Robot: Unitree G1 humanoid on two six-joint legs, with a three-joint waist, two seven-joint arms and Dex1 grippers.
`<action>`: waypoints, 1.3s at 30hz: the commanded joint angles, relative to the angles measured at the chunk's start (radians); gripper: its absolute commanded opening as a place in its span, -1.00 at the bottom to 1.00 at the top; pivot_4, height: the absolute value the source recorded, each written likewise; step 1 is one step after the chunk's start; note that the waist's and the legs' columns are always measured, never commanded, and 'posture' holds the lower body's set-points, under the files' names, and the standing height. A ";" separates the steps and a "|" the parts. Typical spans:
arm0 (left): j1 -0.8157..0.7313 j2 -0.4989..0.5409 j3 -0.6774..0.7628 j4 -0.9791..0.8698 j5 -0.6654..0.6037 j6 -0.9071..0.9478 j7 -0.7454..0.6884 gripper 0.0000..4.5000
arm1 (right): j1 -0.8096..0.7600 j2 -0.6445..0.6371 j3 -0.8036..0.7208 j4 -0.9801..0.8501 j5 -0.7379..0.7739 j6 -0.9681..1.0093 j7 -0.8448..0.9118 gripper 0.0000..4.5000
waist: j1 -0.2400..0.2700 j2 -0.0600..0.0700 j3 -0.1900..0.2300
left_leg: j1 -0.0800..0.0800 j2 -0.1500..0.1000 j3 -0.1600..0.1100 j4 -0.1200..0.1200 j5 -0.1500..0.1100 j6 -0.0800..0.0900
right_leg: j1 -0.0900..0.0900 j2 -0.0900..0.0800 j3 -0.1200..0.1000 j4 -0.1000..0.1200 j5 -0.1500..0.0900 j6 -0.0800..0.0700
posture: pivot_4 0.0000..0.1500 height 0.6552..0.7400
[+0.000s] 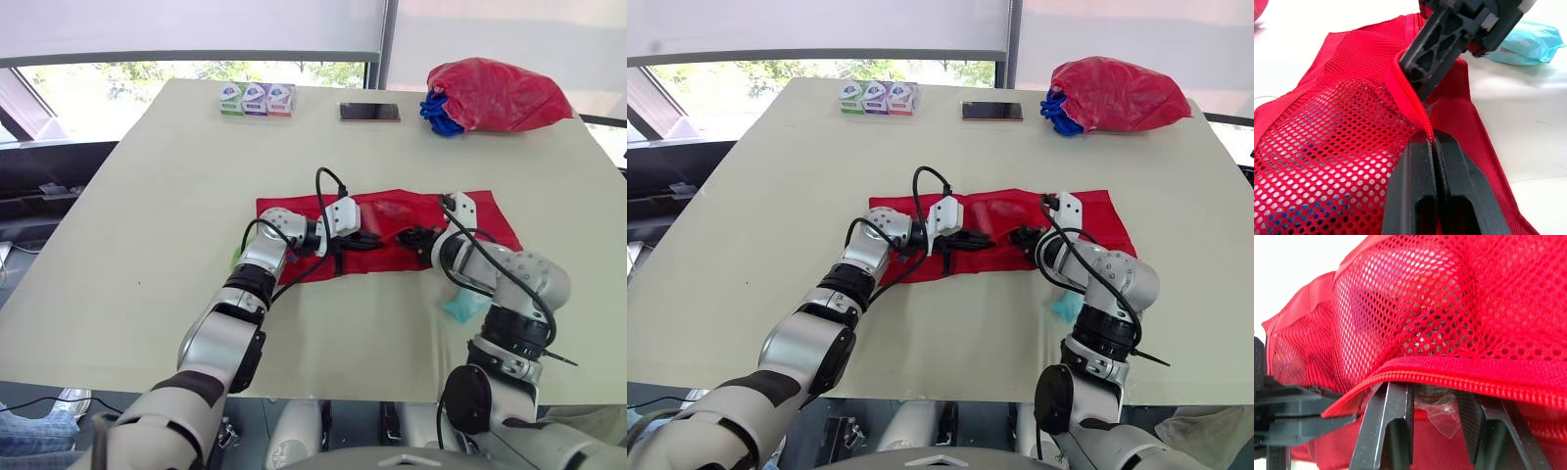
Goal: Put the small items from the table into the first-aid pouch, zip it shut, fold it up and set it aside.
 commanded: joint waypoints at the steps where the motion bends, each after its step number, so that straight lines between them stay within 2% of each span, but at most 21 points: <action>1: -0.002 -0.008 -0.011 -0.032 -0.008 -0.006 -0.025 -1.00 | -0.020 0.131 0.029 -0.015 0.029 -0.098 -0.035 -0.68 | -0.005 0.000 0.000 | 0.000 0.000 0.000 0.000 0.000 0.000 | 0.000 0.000 0.000 0.000 0.000 0.000 | 1.00 1.00; 5: 0.003 -0.008 -0.012 -0.036 -0.009 -0.005 -0.029 -1.00 | -0.014 0.145 0.022 0.002 0.064 -0.205 -0.082 -0.68 | -0.012 0.000 0.000 | 0.000 0.000 0.000 0.000 0.000 0.000 | 0.000 0.000 0.000 0.000 0.000 0.000 | 1.00 1.00; 9: 0.003 -0.006 -0.012 -0.035 -0.010 -0.004 -0.029 -1.00 | 0.007 0.114 0.058 -0.002 0.111 -0.201 -0.088 -0.68 | -0.013 0.001 0.000 | 0.000 0.000 0.000 -0.002 0.000 0.000 | 0.000 0.000 0.000 -0.001 0.000 0.000 | 1.00 1.00; 10: 0.000 -0.004 -0.011 -0.030 -0.009 -0.006 -0.026 -1.00 | 0.022 0.097 0.077 -0.012 0.114 -0.190 -0.087 -0.23 | -0.013 0.001 0.000 | 0.000 0.000 0.000 -0.002 0.000 0.000 | 0.000 0.000 0.000 -0.001 0.000 0.000 | 1.00 1.00; 11: -0.003 -0.002 -0.009 -0.025 -0.007 -0.007 -0.023 -1.00 | 0.035 0.083 0.092 -0.020 0.116 -0.182 -0.088 -0.03 | -0.014 0.001 0.000 | 0.000 0.000 0.000 -0.002 0.000 0.000 | 0.000 0.000 0.000 -0.002 0.000 0.000 | 1.00 1.00; 12: -0.006 -0.001 -0.008 -0.021 -0.007 -0.009 -0.021 -1.00 | 0.046 0.071 0.105 -0.028 0.118 -0.177 -0.086 -0.03 | -0.013 0.001 0.000 | 0.000 0.000 0.000 -0.002 0.000 0.000 | 0.000 0.000 0.000 -0.002 0.000 0.000 | 1.00 1.00; 13: -0.009 0.002 -0.007 -0.014 -0.005 -0.011 -0.017 -1.00 | 0.059 0.053 0.124 -0.040 0.117 -0.170 -0.080 0.29 | -0.013 0.001 0.000 | 0.000 0.000 0.000 -0.003 0.000 0.000 | 0.000 0.000 0.000 -0.002 0.000 0.000 | 1.00 1.00; 14: -0.011 0.004 -0.006 -0.011 -0.004 -0.012 -0.014 -1.00 | 0.068 0.043 0.136 -0.049 0.118 -0.167 -0.076 0.38 | -0.013 0.001 0.000 | 0.000 0.001 0.000 -0.003 0.000 0.000 | 0.000 0.000 0.000 -0.003 0.000 0.000 | 1.00 1.00; 22: -0.052 0.016 0.010 0.056 -0.002 -0.033 0.002 -1.00 | 0.211 -0.144 0.264 -0.244 0.150 -0.088 0.026 0.38 | -0.013 0.000 0.000 | 0.000 0.000 0.000 -0.005 0.000 0.000 | -0.001 0.000 0.000 -0.004 0.000 0.000 | 1.00 1.00; 27: -0.063 0.018 0.015 0.072 -0.007 -0.038 -0.009 -1.00 | 0.271 -0.292 0.358 -0.329 0.142 -0.143 0.106 0.38 | -0.013 0.000 0.000 | 0.000 0.001 0.000 -0.005 0.000 0.000 | -0.001 0.000 0.000 -0.003 0.000 0.000 | 1.00 1.00; 29: -0.069 0.018 0.017 0.080 -0.012 -0.039 -0.020 -1.00 | 0.287 -0.375 0.420 -0.356 0.114 -0.211 0.148 0.15 | -0.013 0.000 0.000 | 0.000 0.001 0.000 -0.005 0.000 0.000 | -0.001 0.000 0.000 -0.003 0.000 0.000 | 1.00 1.00; 30: -0.072 0.017 0.019 0.084 -0.015 -0.038 -0.028 -1.00 | 0.297 -0.430 0.467 -0.362 0.084 -0.261 0.171 0.14 | -0.013 0.000 0.000 | 0.000 0.000 0.000 -0.005 0.000 0.000 | -0.001 0.000 0.000 -0.004 0.000 0.000 | 1.00 1.00; 33: -0.080 0.014 0.024 0.096 -0.019 -0.039 -0.042 -1.00 | 0.313 -0.506 0.559 -0.335 0.015 -0.389 0.208 -0.33 | -0.013 0.000 0.000 | 0.000 0.000 0.001 -0.005 0.000 0.000 | -0.002 0.000 0.001 -0.004 0.000 0.000 | 1.00 1.00; 34: -0.082 0.013 0.025 0.099 -0.019 -0.040 -0.045 -1.00 | 0.313 -0.509 0.574 -0.322 0.006 -0.414 0.212 -0.55 | -0.013 0.000 0.000 | 0.000 0.000 0.001 -0.005 0.000 0.000 | -0.002 0.000 0.001 -0.004 0.000 0.000 | 1.00 1.00; 35: -0.084 0.012 0.027 0.102 -0.019 -0.041 -0.047 -1.00 | 0.311 -0.514 0.592 -0.308 -0.006 -0.434 0.218 -0.55 | -0.013 0.000 0.000 | 0.000 0.000 0.001 -0.005 0.000 0.000 | -0.002 0.000 0.001 -0.004 0.000 0.000 | 1.00 1.00; 37: -0.088 0.010 0.030 0.106 -0.019 -0.042 -0.051 -1.00 | 0.305 -0.523 0.629 -0.280 -0.037 -0.468 0.227 -0.97 | -0.013 0.000 0.000 | 0.000 0.000 0.001 -0.005 0.000 0.000 | -0.002 0.000 0.001 -0.004 0.000 0.000 | 1.00 1.00; 39: -0.091 0.009 0.034 0.108 -0.019 -0.043 -0.056 -1.00 | 0.294 -0.521 0.658 -0.239 -0.065 -0.504 0.231 -0.99 | -0.012 0.000 0.000 | 0.000 0.001 0.001 -0.005 0.000 0.000 | -0.002 0.001 0.000 -0.004 0.000 0.000 | 1.00 1.00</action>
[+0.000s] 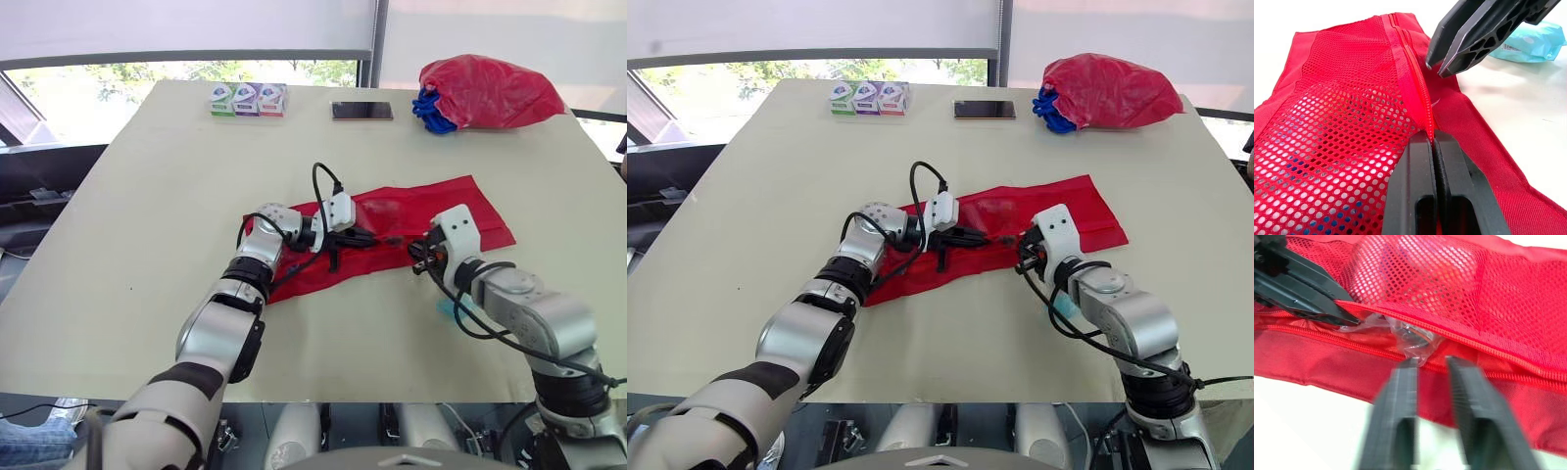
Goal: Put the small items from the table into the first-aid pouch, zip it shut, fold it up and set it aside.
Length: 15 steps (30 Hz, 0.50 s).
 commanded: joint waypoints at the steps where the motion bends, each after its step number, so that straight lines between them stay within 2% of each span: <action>1: -0.034 -0.002 0.017 0.003 -0.016 -0.024 -0.019 -1.00 | -0.031 -0.003 0.067 0.069 -0.067 -0.108 0.022 -0.99 | 0.001 0.000 0.000 | 0.000 0.000 0.000 0.000 0.000 0.000 | 0.000 0.000 0.000 0.000 0.000 0.000 | 1.00 1.00; 10: -0.031 -0.003 0.020 -0.003 -0.019 -0.025 -0.042 -1.00 | -0.119 0.081 0.113 0.279 -0.163 -0.274 0.033 -0.99 | 0.001 0.000 0.000 | 0.000 0.000 0.001 0.000 0.000 0.000 | 0.000 0.000 0.000 0.000 0.000 0.000 | 1.00 1.00; 15: -0.029 -0.004 0.023 -0.006 -0.021 -0.024 -0.048 -1.00 | -0.151 0.136 0.129 0.336 -0.191 -0.344 0.052 -0.99 | 0.000 0.000 0.000 | 0.000 0.000 0.001 0.000 0.000 0.000 | 0.000 0.000 0.001 0.000 0.000 0.000 | 1.00 1.00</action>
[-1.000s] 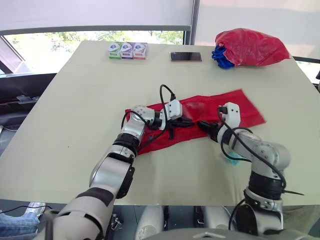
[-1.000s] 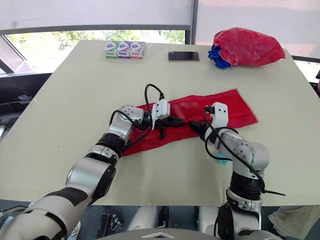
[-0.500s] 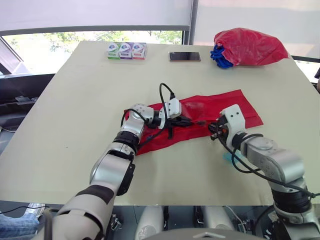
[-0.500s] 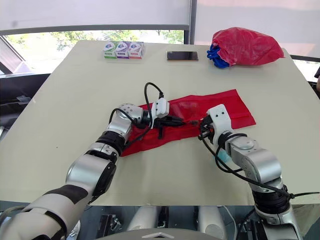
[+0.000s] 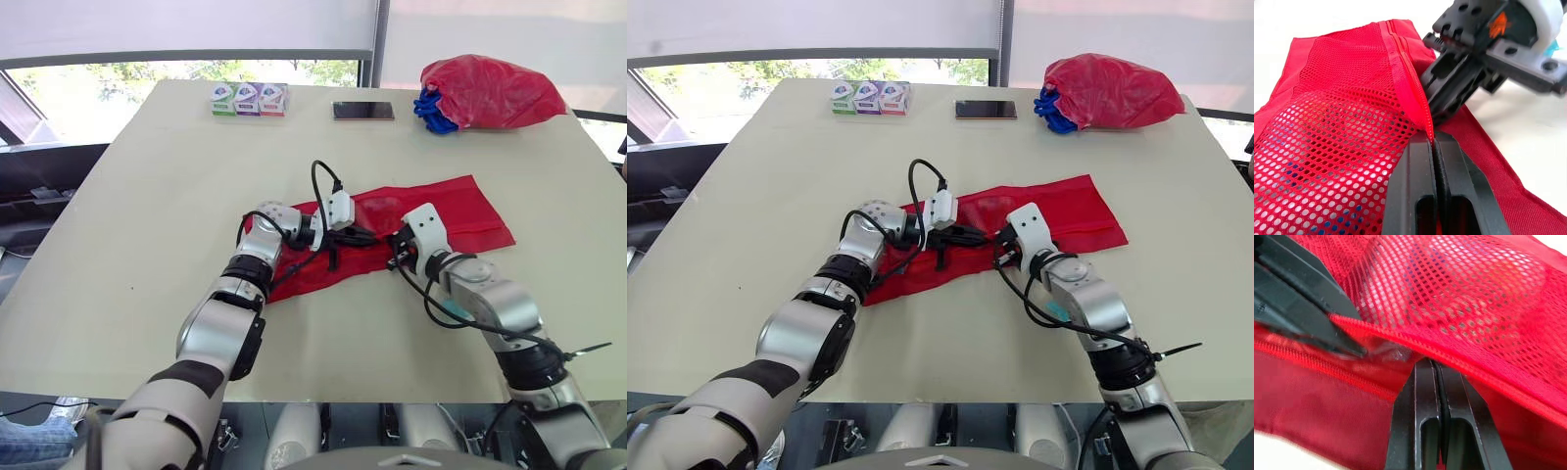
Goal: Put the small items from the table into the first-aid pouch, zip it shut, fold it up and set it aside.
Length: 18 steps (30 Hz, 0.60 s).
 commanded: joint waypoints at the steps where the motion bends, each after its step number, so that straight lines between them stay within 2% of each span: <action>1: -0.016 -0.004 0.010 -0.022 -0.016 -0.011 -0.021 -1.00 | -0.041 0.022 0.007 0.002 -0.028 -0.074 0.010 -0.99 | 0.000 0.000 0.000 | 0.000 0.000 0.000 0.000 0.000 0.000 | 0.000 0.000 0.000 0.000 0.000 0.000 | 1.00 1.00; 9: -0.010 -0.006 0.010 -0.022 -0.017 -0.012 -0.022 -1.00 | -0.016 0.039 -0.001 -0.007 -0.059 -0.122 0.032 -0.99 | 0.001 0.000 0.000 | 0.000 0.000 0.000 0.000 0.000 0.000 | 0.000 0.000 0.000 0.000 0.000 0.000 | 1.00 1.00; 18: -0.018 0.013 0.012 -0.001 -0.006 -0.032 -0.019 -1.00 | 0.152 -0.088 -0.065 -0.250 -0.012 -0.089 0.127 -0.99 | 0.004 0.000 0.000 | 0.000 0.000 0.000 0.000 0.000 0.000 | 0.000 0.000 0.000 0.000 0.000 0.000 | 1.00 1.00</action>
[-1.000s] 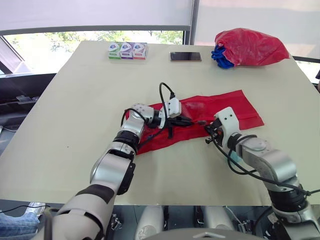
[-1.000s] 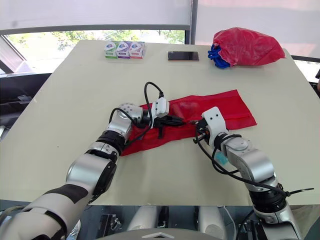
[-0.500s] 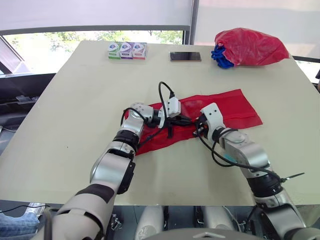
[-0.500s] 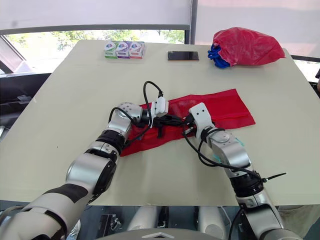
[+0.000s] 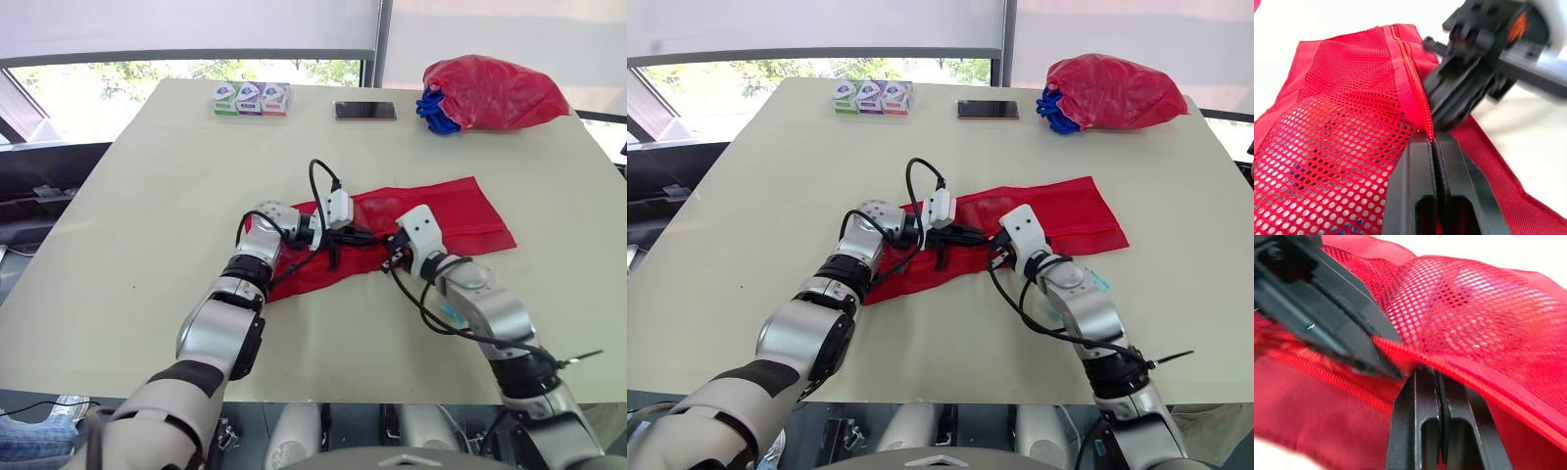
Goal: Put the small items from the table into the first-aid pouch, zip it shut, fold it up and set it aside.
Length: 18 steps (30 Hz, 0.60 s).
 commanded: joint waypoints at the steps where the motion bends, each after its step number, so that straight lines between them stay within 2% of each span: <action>1: -0.020 0.017 0.002 0.003 0.007 -0.040 -0.009 -1.00 | 0.087 -0.071 -0.054 -0.180 0.050 0.003 0.068 -0.99 | 0.003 0.000 0.000 | 0.000 0.000 0.000 0.000 0.000 0.000 | 0.000 0.000 0.000 0.000 0.000 0.000 | 1.00 1.00; 8: -0.045 0.072 -0.014 0.061 0.038 -0.115 -0.060 -1.00 | 0.272 -0.171 -0.220 -0.365 0.142 -0.104 0.161 -0.99 | -0.001 0.000 0.000 | 0.001 0.000 0.000 0.000 0.000 0.000 | 0.000 0.001 0.000 0.000 0.000 0.000 | 1.00 1.00; 15: -0.079 0.151 0.002 0.121 0.047 -0.161 -0.120 -1.00 | 0.519 -0.238 -0.503 -0.453 0.290 -0.244 0.303 -0.99 | 0.005 -0.001 0.000 | 0.002 0.001 0.000 0.001 0.000 0.000 | 0.002 0.001 0.000 0.000 0.000 0.000 | 1.00 1.00; 18: -0.083 0.192 0.006 0.129 0.044 -0.145 -0.169 -1.00 | 0.649 -0.245 -0.658 -0.496 0.417 -0.271 0.377 -0.99 | 0.009 -0.001 0.000 | 0.002 0.001 0.000 0.001 0.000 0.000 | 0.002 0.001 0.000 0.000 0.000 0.000 | 1.00 1.00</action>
